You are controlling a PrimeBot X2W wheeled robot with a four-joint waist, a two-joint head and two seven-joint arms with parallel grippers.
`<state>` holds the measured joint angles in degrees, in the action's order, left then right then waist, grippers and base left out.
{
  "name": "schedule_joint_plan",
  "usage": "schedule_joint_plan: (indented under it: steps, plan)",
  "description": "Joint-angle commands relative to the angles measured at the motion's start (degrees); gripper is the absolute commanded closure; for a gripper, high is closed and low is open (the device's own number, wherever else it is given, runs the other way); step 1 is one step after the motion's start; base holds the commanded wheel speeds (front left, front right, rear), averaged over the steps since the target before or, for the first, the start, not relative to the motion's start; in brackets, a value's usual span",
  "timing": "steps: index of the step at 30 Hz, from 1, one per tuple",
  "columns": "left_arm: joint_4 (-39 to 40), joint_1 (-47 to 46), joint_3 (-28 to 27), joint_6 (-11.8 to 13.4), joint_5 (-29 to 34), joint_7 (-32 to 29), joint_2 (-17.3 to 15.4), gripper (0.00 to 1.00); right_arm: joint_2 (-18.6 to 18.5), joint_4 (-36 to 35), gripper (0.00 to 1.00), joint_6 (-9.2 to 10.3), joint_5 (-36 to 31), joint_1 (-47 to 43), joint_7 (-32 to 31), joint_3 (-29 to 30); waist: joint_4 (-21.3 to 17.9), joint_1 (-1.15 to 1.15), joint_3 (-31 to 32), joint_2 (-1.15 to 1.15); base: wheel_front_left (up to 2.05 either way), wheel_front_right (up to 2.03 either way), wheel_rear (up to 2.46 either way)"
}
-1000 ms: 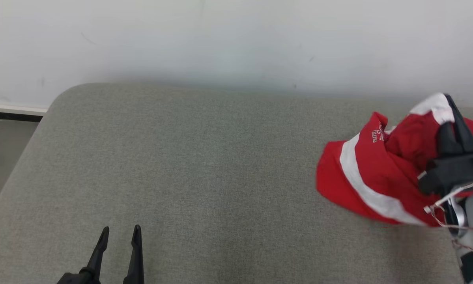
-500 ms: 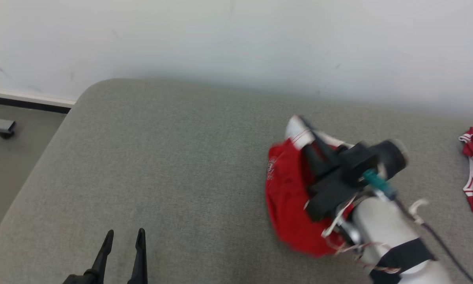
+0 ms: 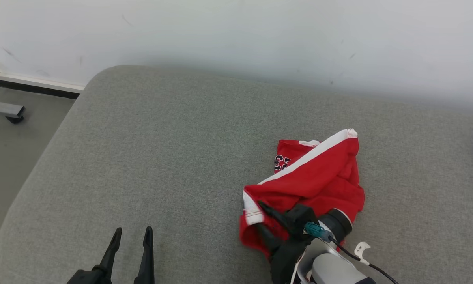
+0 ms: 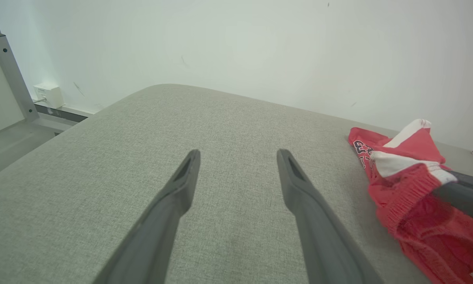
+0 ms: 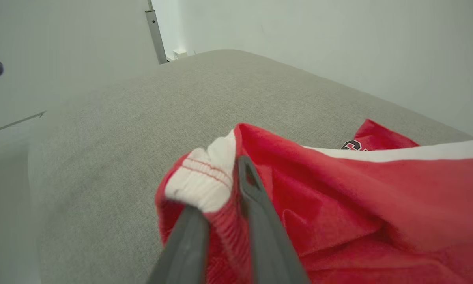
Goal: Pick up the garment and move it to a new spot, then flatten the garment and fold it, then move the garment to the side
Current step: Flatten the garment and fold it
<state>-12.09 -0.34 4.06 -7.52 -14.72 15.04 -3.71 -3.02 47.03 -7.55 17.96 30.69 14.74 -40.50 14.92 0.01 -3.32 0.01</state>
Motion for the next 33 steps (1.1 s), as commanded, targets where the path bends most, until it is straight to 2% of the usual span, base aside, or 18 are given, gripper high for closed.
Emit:
schedule_joint_plan:
  steps: [1,5,9,18,25,33]
  plan:
    - [-0.17,-0.43,0.03,0.07,-0.51,0.19,0.11,0.00,0.15,0.10,0.00,0.16,0.48,0.92,0.38,-0.51,-0.12,-0.01,0.13,-0.01,0.00,0.00,0.00]
    - [-0.36,0.14,-0.48,0.07,-0.40,0.19,0.08,0.00,0.08,1.93,0.00,0.15,1.93,1.29,0.46,-1.13,-1.14,-0.01,0.74,-0.01,0.00,0.00,0.00]
    - [-0.33,1.01,-0.81,0.08,-0.27,0.19,0.16,0.00,-0.13,-0.02,0.00,0.15,0.88,-0.54,0.48,1.01,-2.39,-0.01,1.49,-0.01,0.00,0.00,0.00]
    - [0.59,1.89,-2.36,0.08,-0.03,0.19,-0.65,0.00,-5.29,-13.59,0.00,0.16,-0.73,-10.42,0.38,8.69,-5.74,-0.01,3.47,-0.01,0.00,0.00,0.00]
    - [1.85,3.25,-3.72,0.08,0.74,0.18,-0.75,0.00,-7.53,-24.80,0.00,0.15,-2.42,-18.61,0.38,19.79,-8.75,-0.01,4.15,-0.01,0.00,0.00,0.00]
    - [3.38,4.25,-5.03,0.09,1.80,0.19,-0.37,0.00,-6.29,-33.63,0.00,0.15,-5.23,-25.78,0.38,31.84,-12.04,-0.01,4.32,-0.01,0.00,0.00,0.00]
